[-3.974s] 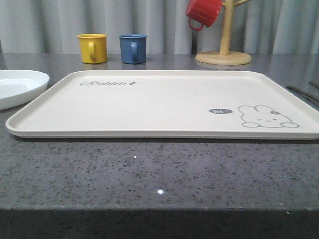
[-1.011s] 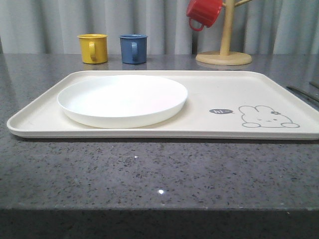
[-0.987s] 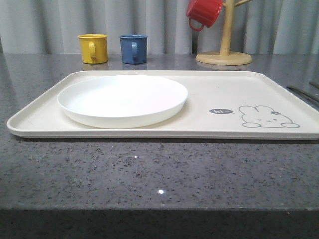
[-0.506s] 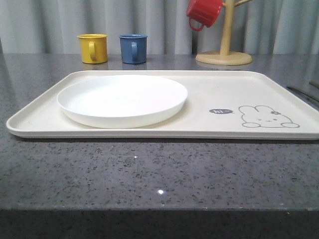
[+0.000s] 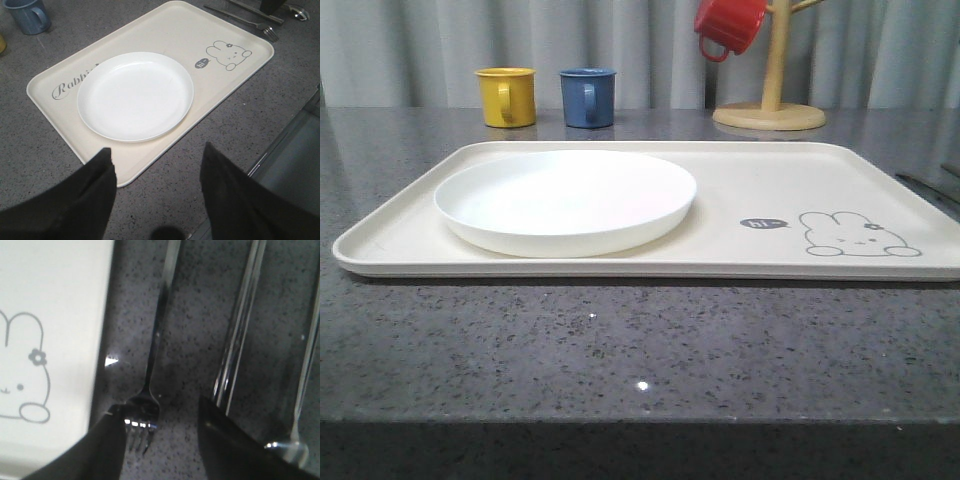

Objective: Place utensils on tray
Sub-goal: 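Grasp the steel fork with the right gripper, then lower the fork onto the tray beside the plate and open the right gripper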

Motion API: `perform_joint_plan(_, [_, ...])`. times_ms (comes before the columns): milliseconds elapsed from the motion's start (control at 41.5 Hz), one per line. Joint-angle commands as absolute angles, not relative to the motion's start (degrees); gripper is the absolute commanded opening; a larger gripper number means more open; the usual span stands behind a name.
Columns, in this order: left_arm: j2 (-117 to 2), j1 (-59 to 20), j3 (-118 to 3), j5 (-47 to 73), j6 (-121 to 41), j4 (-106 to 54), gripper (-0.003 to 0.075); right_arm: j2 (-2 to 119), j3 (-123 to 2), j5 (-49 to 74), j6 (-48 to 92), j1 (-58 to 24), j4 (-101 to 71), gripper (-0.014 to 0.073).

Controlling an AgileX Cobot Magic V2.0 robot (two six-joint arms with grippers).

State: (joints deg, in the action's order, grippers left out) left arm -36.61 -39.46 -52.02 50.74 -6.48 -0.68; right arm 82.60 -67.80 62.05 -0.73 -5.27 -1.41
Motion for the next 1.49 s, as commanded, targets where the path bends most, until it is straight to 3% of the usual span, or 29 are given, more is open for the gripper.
perform_joint_plan(0, [-36.62,-39.39,-53.52,46.31,-5.94,-0.99,0.0364,84.21,-72.21,61.54,-1.02,-5.37,-1.92,0.0295])
perform_joint_plan(506, [-36.62,-39.39,-53.52,46.31,-5.94,-0.99,0.0364,93.63,-76.72,62.32,-2.71,-5.37,-3.20,0.0285])
perform_joint_plan(915, [-36.62,-39.39,-53.52,46.31,-5.94,-0.99,0.0364,93.66,-76.72,63.92,-5.44,-5.37,-3.45,0.0006])
perform_joint_plan(1469, [-36.62,-39.39,-53.52,46.31,-5.94,-0.99,0.0364,83.99,-79.78,69.04,-6.06,-6.50,-5.78,0.0005])
